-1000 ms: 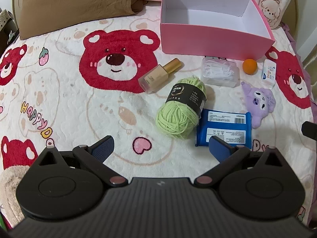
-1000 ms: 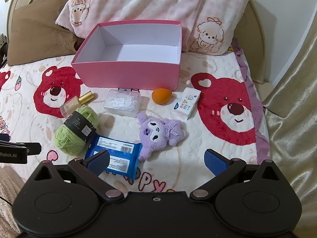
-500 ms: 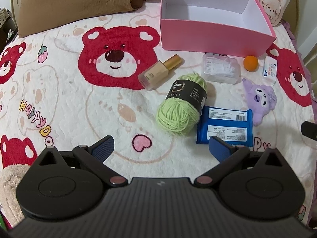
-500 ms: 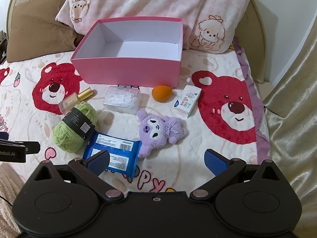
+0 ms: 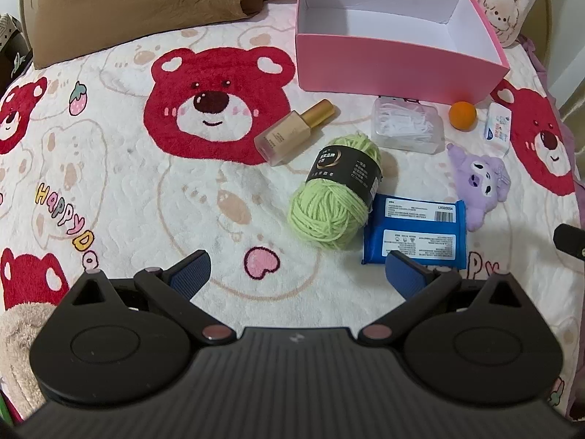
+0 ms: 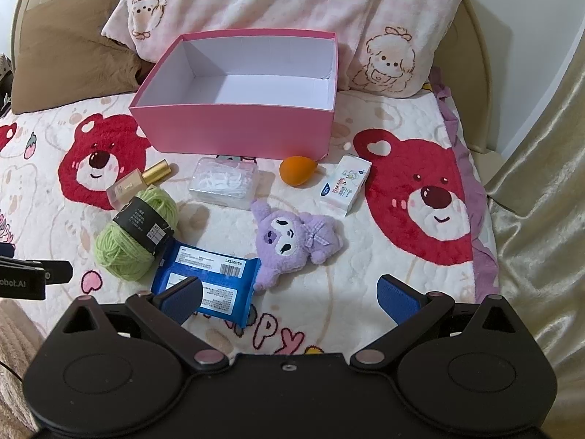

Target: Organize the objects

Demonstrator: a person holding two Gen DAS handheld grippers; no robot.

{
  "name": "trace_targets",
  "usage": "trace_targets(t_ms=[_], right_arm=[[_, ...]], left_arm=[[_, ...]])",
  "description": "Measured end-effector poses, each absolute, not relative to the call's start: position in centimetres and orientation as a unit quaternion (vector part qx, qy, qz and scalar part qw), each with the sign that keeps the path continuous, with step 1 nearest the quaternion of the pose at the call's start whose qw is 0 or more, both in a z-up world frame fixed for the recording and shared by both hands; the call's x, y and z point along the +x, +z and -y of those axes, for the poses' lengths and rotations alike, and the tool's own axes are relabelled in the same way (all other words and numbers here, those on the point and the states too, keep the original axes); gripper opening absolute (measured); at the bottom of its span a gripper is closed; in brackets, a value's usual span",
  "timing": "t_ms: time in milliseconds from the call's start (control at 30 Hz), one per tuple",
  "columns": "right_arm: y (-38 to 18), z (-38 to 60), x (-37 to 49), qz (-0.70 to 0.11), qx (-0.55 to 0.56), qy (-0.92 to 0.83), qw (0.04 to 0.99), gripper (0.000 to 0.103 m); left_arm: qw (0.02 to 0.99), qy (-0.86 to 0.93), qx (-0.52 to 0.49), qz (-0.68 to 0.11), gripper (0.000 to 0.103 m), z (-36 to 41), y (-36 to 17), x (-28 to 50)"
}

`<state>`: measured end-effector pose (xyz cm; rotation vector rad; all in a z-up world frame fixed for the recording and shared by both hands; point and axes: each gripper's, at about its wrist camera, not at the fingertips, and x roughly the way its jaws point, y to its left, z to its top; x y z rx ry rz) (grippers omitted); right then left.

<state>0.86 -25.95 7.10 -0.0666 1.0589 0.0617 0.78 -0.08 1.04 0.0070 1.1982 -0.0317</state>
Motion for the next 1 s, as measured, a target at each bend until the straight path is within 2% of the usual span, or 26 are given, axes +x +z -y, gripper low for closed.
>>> trace_targets(t_ms=[1000], right_arm=[[6.61, 25.75, 0.8, -0.508, -0.035, 0.033, 0.86, 0.103]], left_arm=[[0.822, -0.019, 0.001, -0.569, 0.103, -0.15, 0.92, 0.67]])
